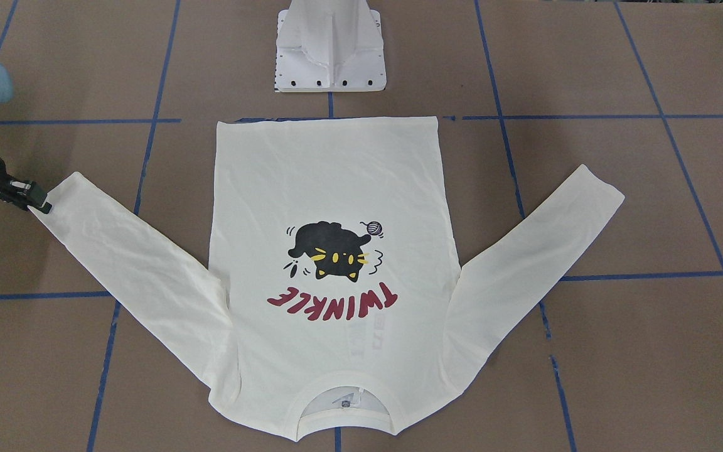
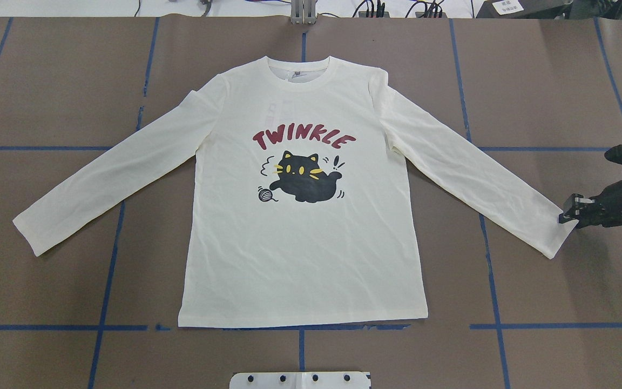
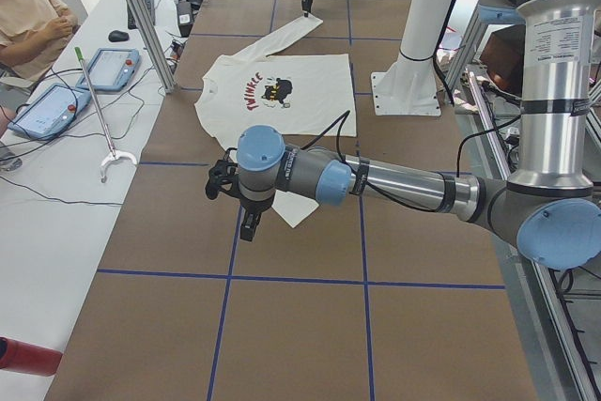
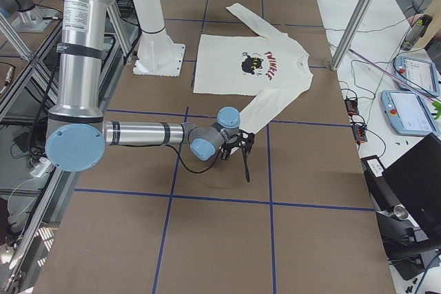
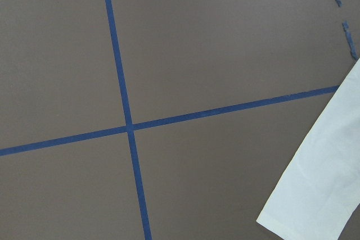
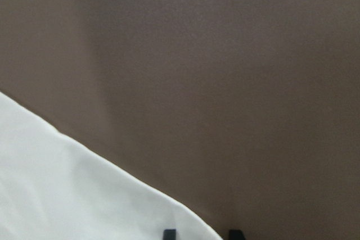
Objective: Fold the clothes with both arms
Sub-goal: 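Move the right gripper in toward the sleeve nearest it, then grasp the sleeve cuff with the right gripper and fold it across the chest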
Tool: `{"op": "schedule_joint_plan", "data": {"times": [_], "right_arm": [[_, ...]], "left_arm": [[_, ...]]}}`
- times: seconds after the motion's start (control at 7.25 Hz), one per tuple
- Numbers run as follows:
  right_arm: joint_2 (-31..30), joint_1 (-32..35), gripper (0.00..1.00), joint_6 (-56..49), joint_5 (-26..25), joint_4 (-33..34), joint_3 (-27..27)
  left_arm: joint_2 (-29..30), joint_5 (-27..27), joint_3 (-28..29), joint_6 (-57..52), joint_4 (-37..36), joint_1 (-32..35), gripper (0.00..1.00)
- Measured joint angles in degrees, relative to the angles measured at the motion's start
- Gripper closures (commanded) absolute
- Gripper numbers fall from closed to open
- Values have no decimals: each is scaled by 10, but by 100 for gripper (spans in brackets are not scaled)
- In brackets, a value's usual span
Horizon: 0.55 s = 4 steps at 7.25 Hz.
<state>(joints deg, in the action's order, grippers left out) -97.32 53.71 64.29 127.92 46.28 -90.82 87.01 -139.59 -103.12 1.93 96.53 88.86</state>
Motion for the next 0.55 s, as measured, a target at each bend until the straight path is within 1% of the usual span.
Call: {"op": "schedule_joint_plan", "data": {"times": [0.28,0.55], "right_arm": [[-2,0,100,0,3,0,-10],[8,-5,100,25,5,6,-41]], "left_arm": [[0,-1,-1,0,0,0,0],[0,-1,-3,0,0,0,0]]}}
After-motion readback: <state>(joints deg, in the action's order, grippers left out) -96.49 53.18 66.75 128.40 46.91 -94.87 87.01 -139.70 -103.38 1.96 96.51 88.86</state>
